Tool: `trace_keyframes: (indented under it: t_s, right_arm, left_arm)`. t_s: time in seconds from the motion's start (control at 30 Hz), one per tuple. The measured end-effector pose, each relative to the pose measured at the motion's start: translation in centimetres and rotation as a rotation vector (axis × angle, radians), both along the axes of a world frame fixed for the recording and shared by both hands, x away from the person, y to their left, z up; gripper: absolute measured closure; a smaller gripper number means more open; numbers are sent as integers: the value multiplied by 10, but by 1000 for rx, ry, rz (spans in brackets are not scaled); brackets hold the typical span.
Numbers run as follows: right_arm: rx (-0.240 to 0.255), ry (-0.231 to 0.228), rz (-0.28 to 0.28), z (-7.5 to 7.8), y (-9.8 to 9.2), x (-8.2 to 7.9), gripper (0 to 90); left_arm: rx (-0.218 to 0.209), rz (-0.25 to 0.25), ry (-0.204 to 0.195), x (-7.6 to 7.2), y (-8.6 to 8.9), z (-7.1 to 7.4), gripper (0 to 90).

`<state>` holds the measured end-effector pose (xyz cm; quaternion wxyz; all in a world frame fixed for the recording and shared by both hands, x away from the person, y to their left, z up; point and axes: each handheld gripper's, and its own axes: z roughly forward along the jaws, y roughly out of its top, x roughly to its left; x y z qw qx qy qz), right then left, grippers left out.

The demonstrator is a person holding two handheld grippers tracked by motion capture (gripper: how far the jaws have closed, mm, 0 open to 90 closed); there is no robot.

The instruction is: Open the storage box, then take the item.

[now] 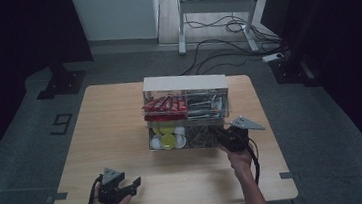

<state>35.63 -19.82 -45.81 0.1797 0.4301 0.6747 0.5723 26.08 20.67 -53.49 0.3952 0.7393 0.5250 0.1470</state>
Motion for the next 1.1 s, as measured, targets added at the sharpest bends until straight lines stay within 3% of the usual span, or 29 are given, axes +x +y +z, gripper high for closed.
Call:
trace_keyframes:
  t_s: [0.47,0.6,0.8,1.1]
  right_arm:
    - [3,6,11,0,1,2,889]
    - [9,9,17,1,0,1,883]
    - [13,9,19,1,-2,0,883]
    - [25,13,21,-1,-6,1,883]
  left_arm:
    - [12,-11,-4,-1,-5,0,304]
    - [59,-6,-30,-4,-11,1,303]
    - [73,-33,-32,-4,-22,2,302]
    - [46,-32,-67,4,-34,19,301]
